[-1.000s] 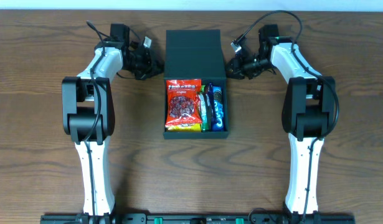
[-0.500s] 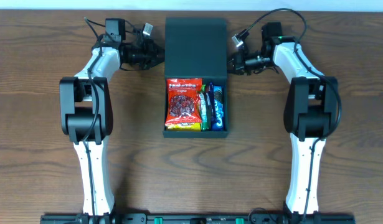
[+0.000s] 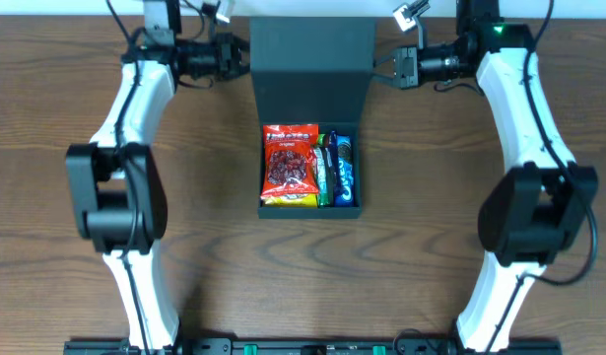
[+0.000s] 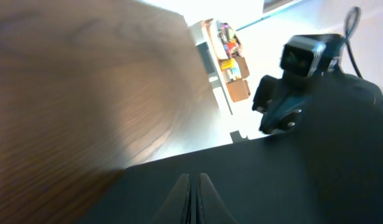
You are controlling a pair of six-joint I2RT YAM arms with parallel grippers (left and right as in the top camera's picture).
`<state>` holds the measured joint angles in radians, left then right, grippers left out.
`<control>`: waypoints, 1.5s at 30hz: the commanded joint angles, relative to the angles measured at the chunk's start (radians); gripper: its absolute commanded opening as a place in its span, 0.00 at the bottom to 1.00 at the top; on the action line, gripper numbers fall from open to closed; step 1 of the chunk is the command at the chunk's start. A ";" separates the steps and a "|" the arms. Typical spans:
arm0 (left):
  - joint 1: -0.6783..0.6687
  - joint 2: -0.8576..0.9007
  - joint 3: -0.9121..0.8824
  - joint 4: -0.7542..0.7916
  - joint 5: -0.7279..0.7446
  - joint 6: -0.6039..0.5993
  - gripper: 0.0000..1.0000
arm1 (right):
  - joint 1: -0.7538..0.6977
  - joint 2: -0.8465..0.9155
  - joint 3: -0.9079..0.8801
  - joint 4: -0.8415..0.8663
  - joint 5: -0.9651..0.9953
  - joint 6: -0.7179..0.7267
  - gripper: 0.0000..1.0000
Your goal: Pack container
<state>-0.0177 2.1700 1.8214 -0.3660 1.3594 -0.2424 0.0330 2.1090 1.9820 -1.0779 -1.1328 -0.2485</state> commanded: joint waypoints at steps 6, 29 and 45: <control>-0.053 -0.210 0.027 -0.394 -0.234 0.384 0.06 | 0.062 -0.171 0.013 -0.303 0.229 -0.295 0.01; -0.202 -0.565 0.017 -0.898 -0.847 0.389 0.06 | 0.050 -0.409 0.011 -0.343 0.446 -0.125 0.02; -0.314 -1.465 -0.750 -0.844 -0.816 0.286 0.06 | 0.292 -1.305 -0.870 -0.238 0.550 0.247 0.02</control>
<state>-0.3294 0.8181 1.1473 -1.2110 0.5255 0.0956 0.3084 0.9375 1.2316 -1.3258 -0.5976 -0.1501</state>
